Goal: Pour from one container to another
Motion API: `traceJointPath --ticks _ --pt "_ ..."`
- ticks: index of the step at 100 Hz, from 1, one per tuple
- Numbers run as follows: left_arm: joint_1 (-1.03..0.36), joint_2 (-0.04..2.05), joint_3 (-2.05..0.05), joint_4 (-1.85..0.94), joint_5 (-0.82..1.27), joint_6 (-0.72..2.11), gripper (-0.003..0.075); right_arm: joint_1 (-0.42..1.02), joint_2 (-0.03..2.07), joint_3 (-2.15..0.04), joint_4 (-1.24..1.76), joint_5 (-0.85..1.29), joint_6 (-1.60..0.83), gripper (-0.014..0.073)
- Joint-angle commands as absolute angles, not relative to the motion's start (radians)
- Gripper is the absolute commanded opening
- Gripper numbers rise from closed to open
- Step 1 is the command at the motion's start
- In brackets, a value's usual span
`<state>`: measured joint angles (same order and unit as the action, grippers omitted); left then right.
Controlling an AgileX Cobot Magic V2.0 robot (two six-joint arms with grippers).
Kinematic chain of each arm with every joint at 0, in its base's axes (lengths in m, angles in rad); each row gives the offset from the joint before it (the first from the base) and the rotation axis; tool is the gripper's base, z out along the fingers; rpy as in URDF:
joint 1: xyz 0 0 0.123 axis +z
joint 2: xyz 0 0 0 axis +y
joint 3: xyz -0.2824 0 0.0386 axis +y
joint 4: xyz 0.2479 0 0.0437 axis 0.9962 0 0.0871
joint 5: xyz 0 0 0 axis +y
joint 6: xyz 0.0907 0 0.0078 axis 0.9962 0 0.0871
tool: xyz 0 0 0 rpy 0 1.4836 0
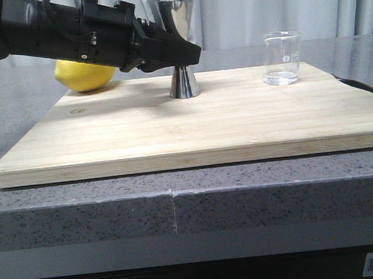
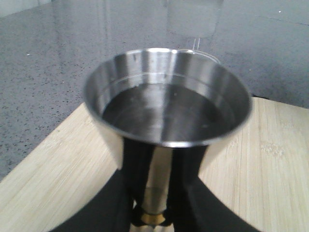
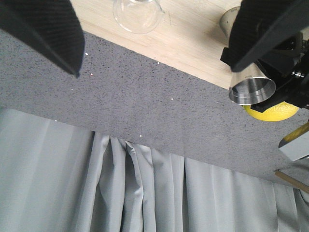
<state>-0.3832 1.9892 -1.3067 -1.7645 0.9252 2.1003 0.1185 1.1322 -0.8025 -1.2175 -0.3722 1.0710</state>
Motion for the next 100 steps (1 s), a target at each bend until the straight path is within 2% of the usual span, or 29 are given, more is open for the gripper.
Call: traceJointPath --ticks 1,85,100 --pt "-0.388 1.949 -1.332 -1.843 0.999 2.104 -0.0019 0.113 1.106 -0.826 -1.200 -0.395 1.068 0.0553" --pt "-0.388 1.950 -1.332 -1.816 0.995 2.106 -0.0016 0.113 1.106 -0.826 -1.200 -0.406 1.068 0.0553" --pt "-0.388 1.950 -1.332 -1.816 0.995 2.106 0.0061 0.113 1.106 -0.826 -1.200 -0.406 1.068 0.0553"
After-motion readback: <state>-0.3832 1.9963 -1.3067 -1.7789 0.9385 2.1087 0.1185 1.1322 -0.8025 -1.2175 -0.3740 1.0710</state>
